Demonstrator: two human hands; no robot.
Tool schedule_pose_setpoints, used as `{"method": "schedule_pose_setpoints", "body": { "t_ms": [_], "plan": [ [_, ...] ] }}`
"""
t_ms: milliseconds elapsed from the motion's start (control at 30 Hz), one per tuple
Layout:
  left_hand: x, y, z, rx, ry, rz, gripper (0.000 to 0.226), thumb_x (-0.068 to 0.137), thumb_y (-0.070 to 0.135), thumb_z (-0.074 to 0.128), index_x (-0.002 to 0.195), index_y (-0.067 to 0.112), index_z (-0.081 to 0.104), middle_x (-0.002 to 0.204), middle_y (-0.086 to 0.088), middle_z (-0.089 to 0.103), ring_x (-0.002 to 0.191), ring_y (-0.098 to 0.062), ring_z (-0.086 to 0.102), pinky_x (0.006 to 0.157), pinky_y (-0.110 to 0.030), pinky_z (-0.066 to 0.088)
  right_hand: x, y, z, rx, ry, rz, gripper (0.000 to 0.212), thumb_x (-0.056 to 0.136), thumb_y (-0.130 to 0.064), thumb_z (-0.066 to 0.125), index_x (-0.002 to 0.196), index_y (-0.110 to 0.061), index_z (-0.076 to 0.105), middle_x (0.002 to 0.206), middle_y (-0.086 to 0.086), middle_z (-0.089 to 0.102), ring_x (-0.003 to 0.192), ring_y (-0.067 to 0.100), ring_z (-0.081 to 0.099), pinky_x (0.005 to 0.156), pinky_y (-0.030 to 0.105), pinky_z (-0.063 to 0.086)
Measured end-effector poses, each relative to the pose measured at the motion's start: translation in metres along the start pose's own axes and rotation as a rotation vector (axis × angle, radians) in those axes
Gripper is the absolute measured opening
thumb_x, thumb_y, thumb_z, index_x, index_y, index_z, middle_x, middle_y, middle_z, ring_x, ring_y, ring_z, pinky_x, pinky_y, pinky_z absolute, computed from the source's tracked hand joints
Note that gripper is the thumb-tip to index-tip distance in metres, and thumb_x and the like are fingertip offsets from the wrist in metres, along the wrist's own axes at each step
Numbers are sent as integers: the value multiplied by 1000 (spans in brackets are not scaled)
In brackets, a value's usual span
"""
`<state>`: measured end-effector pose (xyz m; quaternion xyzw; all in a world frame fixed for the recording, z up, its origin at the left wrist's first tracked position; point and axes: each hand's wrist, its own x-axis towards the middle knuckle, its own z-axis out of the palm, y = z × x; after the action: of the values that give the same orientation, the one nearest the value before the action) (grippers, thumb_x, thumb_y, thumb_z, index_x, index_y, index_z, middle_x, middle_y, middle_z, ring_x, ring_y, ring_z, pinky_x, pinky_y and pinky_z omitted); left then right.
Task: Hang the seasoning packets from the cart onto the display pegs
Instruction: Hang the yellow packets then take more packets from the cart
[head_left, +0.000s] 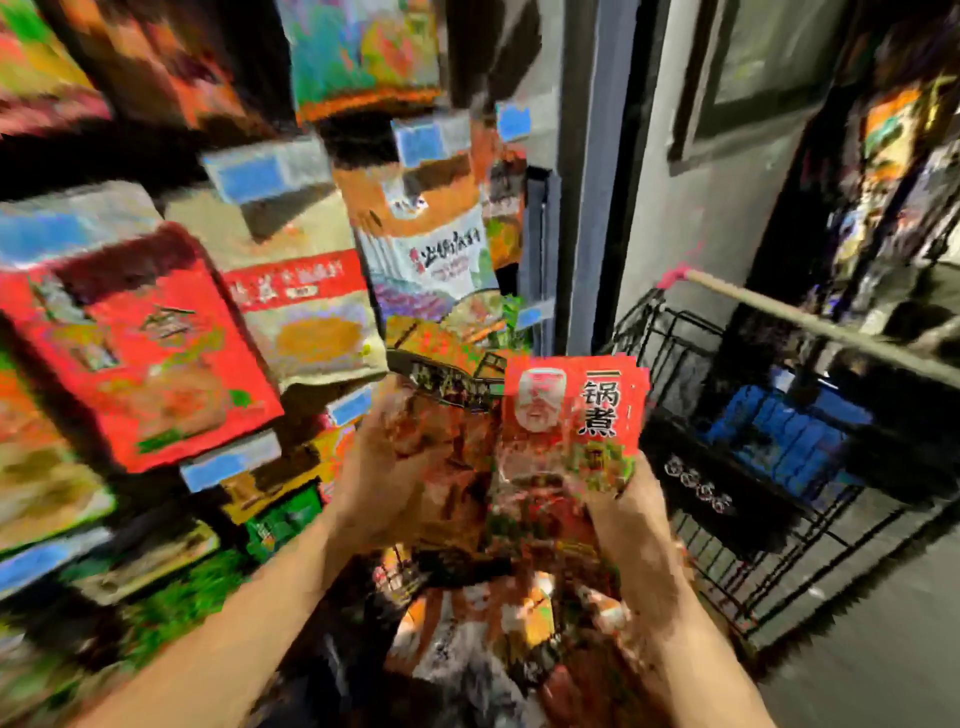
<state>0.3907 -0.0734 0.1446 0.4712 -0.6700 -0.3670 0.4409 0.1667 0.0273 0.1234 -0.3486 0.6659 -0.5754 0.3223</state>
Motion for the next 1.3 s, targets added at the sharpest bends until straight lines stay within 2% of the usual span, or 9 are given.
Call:
{"method": "schedule_pose_setpoints", "body": {
  "t_ms": [133,200,267,333,500,600,900,1167,1300],
  "plan": [
    [-18,50,-54,-98,146,55,84,75,-20,76,130,33,43,124,13,59,108,-10,60,86,-13,53,-16,-68,21,39,-104,-139,30,82,-18,83,104,-22,63,91,-8,70,91,19,68,82,31,49],
    [-29,73,-81,-87,230,83,93,75,-16,78,139,36,36,136,15,52,126,-11,54,102,-18,48,-23,-99,29,54,-125,-267,34,75,-23,82,107,-20,69,95,-10,77,93,9,72,82,29,54],
    [-37,95,-111,-58,280,134,100,76,-3,83,153,29,28,150,11,41,128,13,48,109,-12,39,-27,-128,39,108,-186,-296,35,83,-12,82,110,-27,66,102,-15,77,96,5,72,87,31,55],
    [-37,117,-139,-14,335,161,103,79,5,84,159,24,22,151,11,36,110,32,45,90,6,34,-33,-159,47,181,-243,-321,39,87,-5,79,114,-27,61,107,-10,75,98,10,71,90,36,53],
    [-21,157,-190,32,425,218,106,79,17,86,160,31,18,157,1,41,143,-15,43,112,-26,37,-32,-225,69,262,-267,-422,45,87,-5,78,125,-20,58,111,-5,73,100,15,70,97,44,53],
    [-2,182,-212,66,468,287,106,81,17,85,161,23,16,153,13,32,143,-4,30,110,-15,26,-28,-258,78,296,-248,-473,47,86,-6,79,126,-22,59,113,-5,74,104,17,71,100,47,53],
    [86,240,-224,41,421,408,114,82,18,85,163,30,6,168,10,14,152,-9,17,125,-37,22,-6,-315,85,368,-213,-522,43,89,-4,75,125,-20,57,109,-7,72,97,11,69,91,38,53],
    [139,264,-207,-140,454,426,106,87,15,80,163,29,8,163,13,21,148,-10,24,110,-22,24,20,-333,83,353,-165,-550,45,90,-8,76,128,-23,55,110,-8,71,100,14,68,95,45,52],
    [154,262,-200,-214,451,402,106,87,17,80,163,33,8,167,6,20,152,-19,24,117,-34,23,29,-337,86,372,-156,-556,42,88,-7,77,122,-22,57,108,-4,73,100,19,71,93,47,55]
  ]
}}
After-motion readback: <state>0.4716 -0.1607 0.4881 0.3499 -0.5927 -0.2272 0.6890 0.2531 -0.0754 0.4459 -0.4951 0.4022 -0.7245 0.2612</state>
